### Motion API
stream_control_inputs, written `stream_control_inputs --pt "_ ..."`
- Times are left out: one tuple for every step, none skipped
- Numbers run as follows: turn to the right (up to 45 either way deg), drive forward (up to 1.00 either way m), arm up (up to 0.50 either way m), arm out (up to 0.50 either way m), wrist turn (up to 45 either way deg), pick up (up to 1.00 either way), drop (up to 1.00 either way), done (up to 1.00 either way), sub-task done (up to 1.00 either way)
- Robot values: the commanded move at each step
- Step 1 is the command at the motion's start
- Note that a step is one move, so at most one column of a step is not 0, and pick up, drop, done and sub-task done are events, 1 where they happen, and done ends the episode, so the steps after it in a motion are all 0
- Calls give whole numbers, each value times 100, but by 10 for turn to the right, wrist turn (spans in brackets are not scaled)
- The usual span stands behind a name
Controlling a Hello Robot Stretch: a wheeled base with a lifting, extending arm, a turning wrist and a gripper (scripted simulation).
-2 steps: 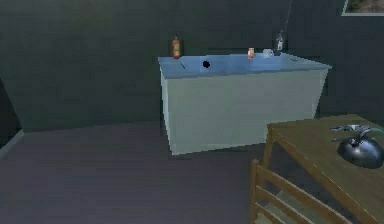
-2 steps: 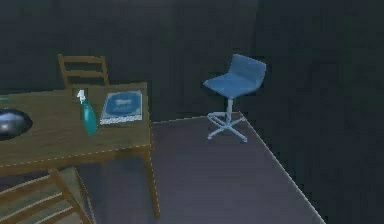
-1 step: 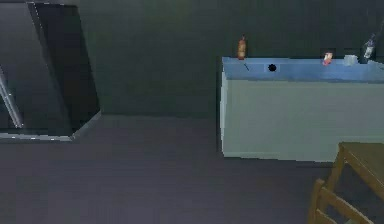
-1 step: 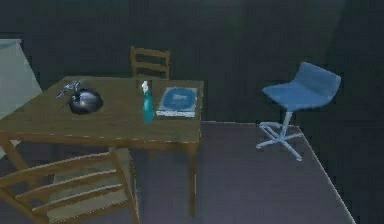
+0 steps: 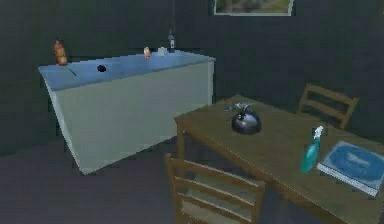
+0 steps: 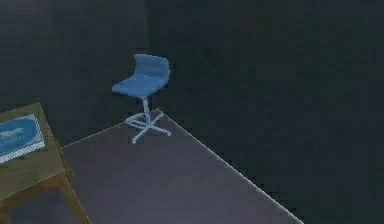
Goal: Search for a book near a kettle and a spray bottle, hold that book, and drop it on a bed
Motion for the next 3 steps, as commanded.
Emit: stream_control_inputs --pt "450 0 0 0 0 0 0 0 0" --pt "240 0 0 0 0 0 0 0 0" --pt "0 75 0 0 0 0 0 0 0"
